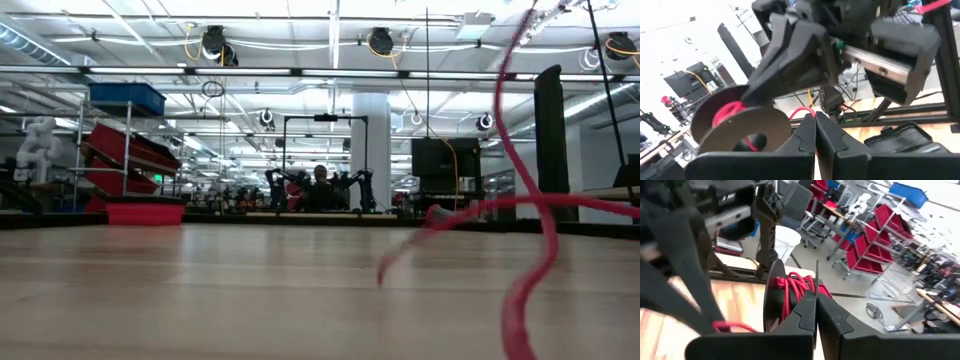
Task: Coil cords
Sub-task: Coil the red wire onto the spool
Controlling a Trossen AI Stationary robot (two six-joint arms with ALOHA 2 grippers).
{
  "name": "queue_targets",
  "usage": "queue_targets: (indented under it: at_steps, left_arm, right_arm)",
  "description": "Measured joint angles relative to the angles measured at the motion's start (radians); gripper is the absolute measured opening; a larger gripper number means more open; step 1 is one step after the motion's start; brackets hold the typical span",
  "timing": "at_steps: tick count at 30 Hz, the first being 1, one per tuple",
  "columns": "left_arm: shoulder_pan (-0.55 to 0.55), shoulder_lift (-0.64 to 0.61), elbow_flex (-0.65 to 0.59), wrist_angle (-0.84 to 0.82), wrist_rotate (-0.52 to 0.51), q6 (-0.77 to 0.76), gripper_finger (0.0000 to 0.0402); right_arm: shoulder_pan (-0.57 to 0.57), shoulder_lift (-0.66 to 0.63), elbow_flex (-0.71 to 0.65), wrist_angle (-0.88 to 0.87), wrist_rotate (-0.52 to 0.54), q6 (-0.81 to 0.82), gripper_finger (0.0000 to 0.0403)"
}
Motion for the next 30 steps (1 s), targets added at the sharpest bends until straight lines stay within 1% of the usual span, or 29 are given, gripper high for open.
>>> queue_targets:
  at_steps: [2, 5, 7, 13, 15, 20, 25, 27, 30]
  left_arm:
    - [-0.01, 0.0, 0.008, 0.002, -0.005, 0.005, 0.0]
    - [-0.023, 0.0, 0.022, -0.001, -0.007, 0.034, 0.0]
    - [-0.028, 0.0, 0.024, 0.004, -0.026, 0.045, 0.0]
    - [-0.043, 0.0, 0.024, 0.0, -0.195, 0.104, 0.0]
    - [-0.049, 0.0, 0.024, -0.005, -0.224, 0.106, 0.0]
    - [-0.066, 0.0, 0.024, -0.005, -0.23, 0.129, 0.0]
    - [-0.077, 0.001, 0.024, -0.011, -0.229, 0.132, 0.0]
    - [-0.081, 0.001, 0.024, -0.029, -0.229, 0.131, 0.0]
    - [-0.083, 0.001, 0.024, -0.068, -0.228, 0.128, 0.0]
  right_arm:
    - [-0.007, 0.0, 0.0, 0.0, -0.023, 0.001, 0.0]
    - [-0.019, 0.0, 0.0, -0.004, -0.086, 0.016, 0.0]
    - [-0.028, 0.0, 0.0, -0.01, -0.122, 0.025, 0.0]
    - [-0.045, -0.001, 0.0, -0.049, -0.21, 0.065, 0.0]
    - [-0.045, -0.005, 0.0, -0.076, -0.244, 0.1, 0.0]
    - [-0.045, -0.025, 0.0, -0.137, -0.326, 0.185, 0.0]
    - [-0.042, -0.038, 0.0, -0.149, -0.432, 0.212, 0.0]
    - [-0.036, -0.04, 0.0, -0.148, -0.457, 0.212, 0.0]
    - [-0.023, -0.041, 0.0, -0.149, -0.465, 0.212, 0.0]
